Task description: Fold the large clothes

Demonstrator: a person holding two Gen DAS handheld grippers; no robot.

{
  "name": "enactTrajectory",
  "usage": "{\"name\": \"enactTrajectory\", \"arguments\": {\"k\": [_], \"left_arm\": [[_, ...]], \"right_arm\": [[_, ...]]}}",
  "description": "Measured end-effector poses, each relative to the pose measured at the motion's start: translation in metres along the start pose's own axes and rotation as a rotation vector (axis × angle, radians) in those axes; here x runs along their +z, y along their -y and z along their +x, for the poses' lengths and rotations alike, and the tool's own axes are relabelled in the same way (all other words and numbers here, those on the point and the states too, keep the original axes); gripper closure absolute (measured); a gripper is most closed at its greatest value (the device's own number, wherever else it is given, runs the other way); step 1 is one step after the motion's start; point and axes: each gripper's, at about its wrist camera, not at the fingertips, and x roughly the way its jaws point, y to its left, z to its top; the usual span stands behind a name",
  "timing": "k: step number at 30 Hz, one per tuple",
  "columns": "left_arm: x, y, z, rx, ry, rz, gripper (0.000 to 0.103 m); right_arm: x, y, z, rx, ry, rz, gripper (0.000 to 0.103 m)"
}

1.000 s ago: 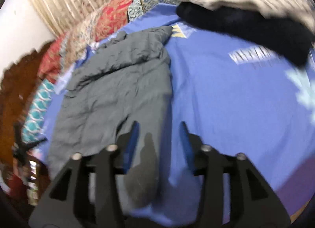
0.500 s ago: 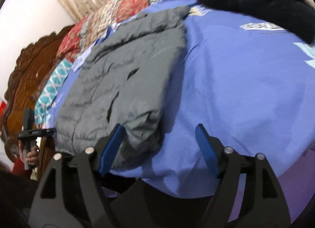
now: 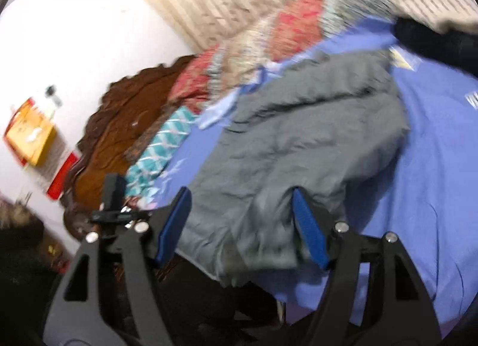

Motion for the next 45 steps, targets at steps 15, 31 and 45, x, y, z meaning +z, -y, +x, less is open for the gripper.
{"name": "enactTrajectory", "arguments": {"k": [15, 31, 45], "left_arm": [[-0.018, -0.043, 0.028, 0.199, -0.104, 0.003, 0.014], [0.001, -0.021, -0.042, -0.197, 0.008, -0.083, 0.079], [0.189, -0.028, 0.011, -0.145, 0.036, -0.307, 0.069]], "right_arm": [[-0.048, 0.066, -0.019, -0.324, -0.113, 0.027, 0.035], [-0.033, 0.036, -0.035, 0.035, -0.193, 0.102, 0.095], [0.132, 0.103, 0.050, -0.091, 0.003, 0.397, 0.088]]}}
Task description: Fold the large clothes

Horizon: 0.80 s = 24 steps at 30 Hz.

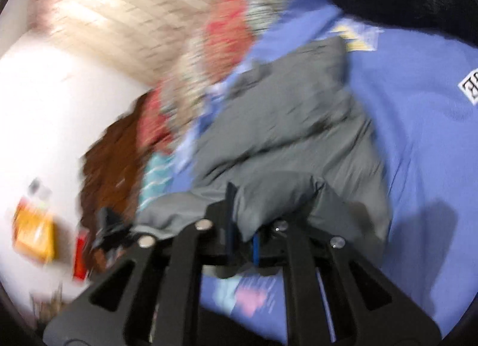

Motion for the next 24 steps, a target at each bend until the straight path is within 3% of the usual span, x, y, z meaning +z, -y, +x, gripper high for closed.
{"name": "enactTrajectory", "arguments": {"k": [2, 3, 6, 7, 9, 13, 15, 17, 19, 22, 24], "left_arm": [[0.025, 0.002, 0.022, 0.097, -0.007, 0.036, 0.059], [0.039, 0.004, 0.040, 0.189, -0.002, 0.058, 0.057], [0.062, -0.006, 0.059, 0.337, -0.019, 0.066, 0.055], [0.066, -0.010, 0.059, 0.339, -0.024, 0.059, 0.054], [0.071, -0.021, 0.050, 0.305, -0.010, 0.047, 0.054], [0.064, -0.031, 0.011, 0.343, 0.119, 0.058, 0.053], [0.056, -0.015, -0.002, 0.361, 0.178, 0.147, 0.050], [0.047, 0.013, -0.004, 0.409, 0.228, 0.293, 0.041], [0.038, 0.042, 0.005, 0.440, 0.275, 0.443, 0.034], [0.026, 0.075, 0.033, 0.470, 0.281, 0.681, 0.023], [0.025, 0.081, 0.052, 0.474, 0.257, 0.776, 0.021]], "right_arm": [[0.022, 0.014, 0.030, -0.126, 0.019, 0.062, 0.080], [0.030, 0.026, 0.047, -0.168, 0.009, 0.110, 0.077], [0.041, 0.057, 0.066, -0.134, 0.035, 0.260, 0.076], [0.042, 0.063, 0.064, -0.106, 0.052, 0.286, 0.074], [0.042, 0.071, 0.057, -0.057, 0.082, 0.308, 0.048], [0.044, 0.070, 0.023, -0.014, 0.167, 0.276, 0.034], [0.042, 0.050, 0.000, -0.070, 0.211, 0.122, 0.031], [0.034, 0.018, -0.016, -0.196, 0.251, -0.116, 0.023], [0.026, -0.002, -0.018, -0.265, 0.265, -0.282, 0.020], [0.018, -0.024, 0.001, -0.348, 0.220, -0.487, 0.018], [0.017, -0.030, 0.019, -0.387, 0.163, -0.585, 0.018]]}}
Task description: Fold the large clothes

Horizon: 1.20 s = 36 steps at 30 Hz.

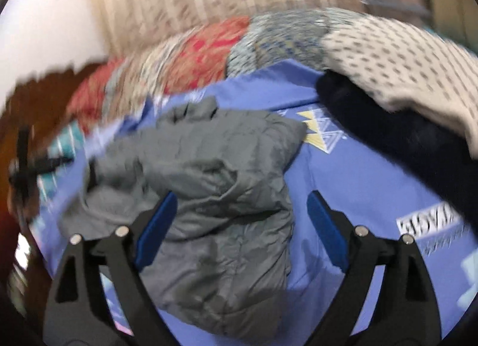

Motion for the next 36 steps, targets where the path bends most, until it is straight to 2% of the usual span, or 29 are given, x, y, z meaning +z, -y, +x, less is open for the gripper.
{"name": "enactTrajectory", "arguments": {"k": [3, 7, 8, 9, 10, 11, 13, 17, 21, 25, 29, 32, 36], "left_arm": [[0.002, 0.004, 0.030, -0.024, -0.046, 0.047, 0.019], [-0.005, 0.004, 0.060, -0.116, -0.126, 0.008, 0.020], [-0.006, 0.007, 0.061, -0.124, -0.121, 0.011, 0.033], [-0.009, 0.011, 0.060, -0.129, -0.115, 0.016, 0.043], [-0.010, 0.012, 0.057, -0.134, -0.111, 0.016, 0.066], [-0.011, 0.010, 0.052, -0.135, -0.097, 0.005, 0.078], [-0.010, 0.000, 0.043, -0.148, -0.050, -0.038, 0.080], [0.001, -0.045, 0.008, -0.214, 0.064, -0.233, 0.080], [0.032, -0.077, 0.004, -0.218, 0.121, -0.343, 0.080], [0.079, -0.086, 0.029, -0.156, 0.132, -0.360, 0.080], [0.113, -0.082, 0.076, -0.061, 0.078, -0.344, 0.080], [0.124, -0.078, 0.123, 0.031, 0.010, -0.340, 0.080], [0.115, -0.081, 0.174, 0.120, -0.077, -0.354, 0.080]], "right_arm": [[0.003, -0.013, 0.025, -0.045, -0.050, -0.144, 0.018], [0.004, -0.008, 0.049, -0.011, -0.100, -0.168, 0.019], [0.005, -0.008, 0.056, 0.009, -0.132, -0.161, 0.035], [0.006, -0.007, 0.062, 0.031, -0.167, -0.152, 0.072], [0.008, -0.005, 0.070, 0.065, -0.217, -0.124, 0.084], [0.009, -0.004, 0.070, 0.078, -0.222, -0.109, 0.095], [0.020, -0.007, 0.054, 0.125, -0.152, -0.100, 0.097], [0.057, -0.008, 0.011, 0.216, 0.032, -0.051, 0.097], [0.102, -0.001, 0.020, 0.209, 0.100, 0.019, 0.097], [0.145, 0.007, 0.079, 0.109, 0.060, 0.080, 0.097], [0.166, 0.020, 0.145, 0.026, -0.008, 0.138, 0.097], [0.170, 0.027, 0.188, -0.032, -0.052, 0.154, 0.097], [0.163, 0.039, 0.235, -0.091, -0.128, 0.169, 0.097]]}}
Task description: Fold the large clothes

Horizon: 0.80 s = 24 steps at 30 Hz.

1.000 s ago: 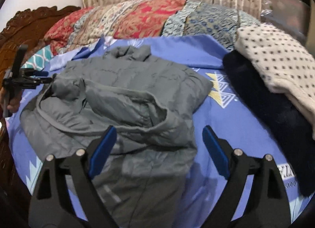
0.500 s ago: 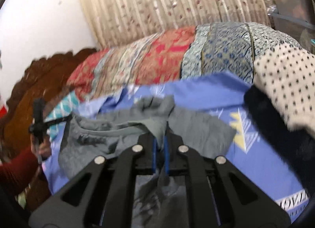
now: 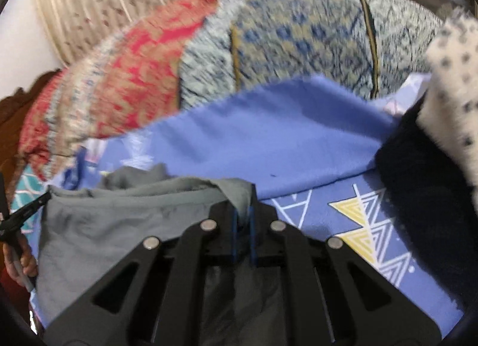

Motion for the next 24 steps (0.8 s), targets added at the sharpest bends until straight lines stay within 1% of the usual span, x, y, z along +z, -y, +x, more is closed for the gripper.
{"name": "enactTrajectory", "arguments": {"k": [2, 5, 6, 8, 10, 11, 12, 13, 14, 15, 16, 17, 19, 20, 21, 22, 24], "left_arm": [[-0.010, -0.001, 0.026, 0.035, -0.040, 0.000, 0.080], [-0.021, 0.001, 0.050, 0.070, -0.072, 0.012, 0.080], [-0.024, 0.002, 0.055, 0.081, -0.076, 0.011, 0.080], [-0.029, 0.007, 0.063, 0.125, -0.073, 0.021, 0.080], [-0.029, 0.015, 0.065, 0.174, -0.078, 0.058, 0.080], [-0.028, 0.018, 0.063, 0.194, -0.081, 0.079, 0.079], [-0.027, 0.019, 0.060, 0.203, -0.086, 0.092, 0.079], [-0.025, 0.018, 0.050, 0.195, -0.087, 0.096, 0.079], [-0.022, 0.015, 0.039, 0.177, -0.075, 0.087, 0.079], [-0.020, 0.011, 0.027, 0.161, -0.057, 0.074, 0.079], [-0.018, 0.005, 0.010, 0.141, -0.032, 0.056, 0.079], [-0.016, -0.002, -0.007, 0.127, -0.012, 0.037, 0.079], [-0.015, -0.012, -0.034, 0.102, 0.017, 0.002, 0.079], [-0.016, -0.016, -0.047, 0.091, 0.035, -0.019, 0.079], [-0.018, -0.019, -0.063, 0.087, 0.061, -0.044, 0.079], [-0.023, -0.019, -0.083, 0.076, 0.106, -0.077, 0.079], [-0.036, -0.008, -0.111, 0.006, 0.181, -0.103, 0.079]], "right_arm": [[-0.004, 0.005, 0.027, -0.030, -0.051, 0.006, 0.097], [-0.012, 0.007, 0.052, -0.042, -0.094, 0.019, 0.097], [-0.016, 0.007, 0.060, -0.062, -0.105, 0.018, 0.097], [-0.020, 0.010, 0.072, -0.090, -0.122, 0.028, 0.096], [-0.021, 0.013, 0.074, -0.077, -0.123, 0.044, 0.094], [-0.021, 0.013, 0.073, -0.073, -0.127, 0.045, 0.091], [-0.019, 0.011, 0.067, -0.086, -0.129, 0.031, 0.081], [-0.016, 0.009, 0.058, -0.106, -0.123, 0.020, 0.071], [-0.012, 0.008, 0.040, -0.109, -0.083, 0.015, 0.052], [-0.010, 0.008, 0.026, -0.090, -0.041, 0.018, 0.047], [-0.007, 0.008, 0.004, -0.068, 0.013, 0.023, 0.046], [-0.004, 0.006, -0.015, -0.056, 0.045, 0.024, 0.046], [-0.004, -0.005, -0.045, -0.040, 0.089, 0.008, 0.046], [-0.005, -0.012, -0.057, -0.016, 0.111, -0.003, 0.046], [-0.009, -0.027, -0.072, 0.029, 0.139, -0.030, 0.046], [-0.016, -0.045, -0.083, 0.073, 0.152, -0.071, 0.046], [-0.034, -0.080, -0.087, 0.152, 0.133, -0.152, 0.046]]}}
